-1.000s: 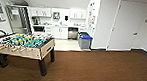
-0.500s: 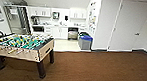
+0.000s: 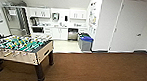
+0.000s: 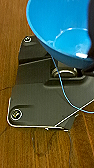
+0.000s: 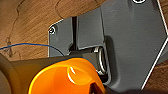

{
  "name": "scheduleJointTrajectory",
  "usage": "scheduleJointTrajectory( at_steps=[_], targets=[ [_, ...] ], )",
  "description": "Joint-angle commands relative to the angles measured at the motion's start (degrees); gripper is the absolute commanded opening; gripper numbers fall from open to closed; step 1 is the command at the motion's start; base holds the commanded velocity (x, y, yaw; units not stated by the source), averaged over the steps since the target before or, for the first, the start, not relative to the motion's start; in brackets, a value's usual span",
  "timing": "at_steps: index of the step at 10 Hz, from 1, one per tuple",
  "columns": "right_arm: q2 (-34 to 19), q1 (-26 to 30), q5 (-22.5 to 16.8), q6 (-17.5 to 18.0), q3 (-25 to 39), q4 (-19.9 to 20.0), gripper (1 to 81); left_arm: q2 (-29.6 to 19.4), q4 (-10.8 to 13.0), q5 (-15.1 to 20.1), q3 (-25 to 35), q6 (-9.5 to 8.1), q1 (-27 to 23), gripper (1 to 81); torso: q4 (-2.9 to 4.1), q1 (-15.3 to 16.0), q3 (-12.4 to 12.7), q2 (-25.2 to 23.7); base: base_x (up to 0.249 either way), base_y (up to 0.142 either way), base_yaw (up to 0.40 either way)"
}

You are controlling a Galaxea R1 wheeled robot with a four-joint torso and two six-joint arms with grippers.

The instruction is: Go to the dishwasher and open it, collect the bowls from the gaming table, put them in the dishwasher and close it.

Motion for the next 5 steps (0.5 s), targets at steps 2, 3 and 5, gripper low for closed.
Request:
scheduleJointTrajectory(
  at_steps=[2, 3, 5],
  targets=[
    [-0.2, 2.1, -2.2, -0.2, 0.6, -1.0, 1.0, -1.7, 0.3, 2.1, 0.7, 0.46, -2.4, 1.0, 0.00, 0.0, 0.0, 0.0, 0.171, 0.000, 0.000],
    [-0.2, 2.0, -2.2, -0.2, 0.6, -1.0, 1.0, -1.7, 0.3, 2.1, 0.7, 0.46, -2.4, 1.0, 0.00, 0.1, 0.0, 0.0, 0.182, 0.000, 0.000],
    [-0.2, 1.9, -2.2, -0.2, 0.5, -1.0, 1.0, -1.6, 0.3, 2.1, 0.6, 0.46, -2.4, 1.0, 0.00, 0.0, 0.0, 0.0, 0.190, 0.000, 0.000]
  ],
)
